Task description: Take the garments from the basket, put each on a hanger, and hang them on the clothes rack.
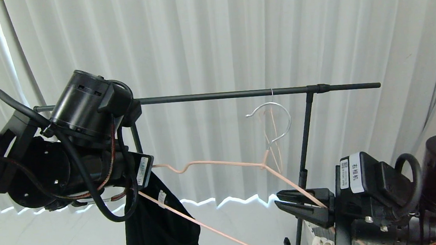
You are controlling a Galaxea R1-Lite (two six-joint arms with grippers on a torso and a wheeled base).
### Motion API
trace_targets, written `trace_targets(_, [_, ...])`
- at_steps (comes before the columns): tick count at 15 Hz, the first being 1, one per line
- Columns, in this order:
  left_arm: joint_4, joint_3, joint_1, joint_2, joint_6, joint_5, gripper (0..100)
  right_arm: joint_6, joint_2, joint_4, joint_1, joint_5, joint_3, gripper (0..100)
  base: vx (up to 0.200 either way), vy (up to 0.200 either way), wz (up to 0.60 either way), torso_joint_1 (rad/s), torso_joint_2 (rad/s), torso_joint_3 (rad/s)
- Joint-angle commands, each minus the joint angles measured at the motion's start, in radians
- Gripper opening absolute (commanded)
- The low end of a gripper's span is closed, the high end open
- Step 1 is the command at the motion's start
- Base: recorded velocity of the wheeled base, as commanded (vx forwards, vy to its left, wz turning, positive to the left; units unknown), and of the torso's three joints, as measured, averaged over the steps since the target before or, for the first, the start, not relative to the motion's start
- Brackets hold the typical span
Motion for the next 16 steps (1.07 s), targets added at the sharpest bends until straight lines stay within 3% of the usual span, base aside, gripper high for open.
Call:
trace_targets(1, [0.001,0.001,-0.002,0.000,0.000,-0.001,0,-0.001,0.027,-0.015,-0.004,-0.002,-0.008,0,0.000,0.000,0.00,0.000,0.00,0.000])
trace_targets(9, [0.001,0.008,0.000,0.013,-0.002,0.022,0,-0.113,0.042,-0.029,-0.062,0.001,-0.004,0,0.000,0.000,0.00,0.000,0.00,0.000])
trace_targets(16, [0.001,0.007,-0.008,0.015,-0.003,0.032,0,-0.216,0.067,-0.029,-0.062,0.000,-0.008,0,0.000,0.000,0.00,0.000,0.00,0.000])
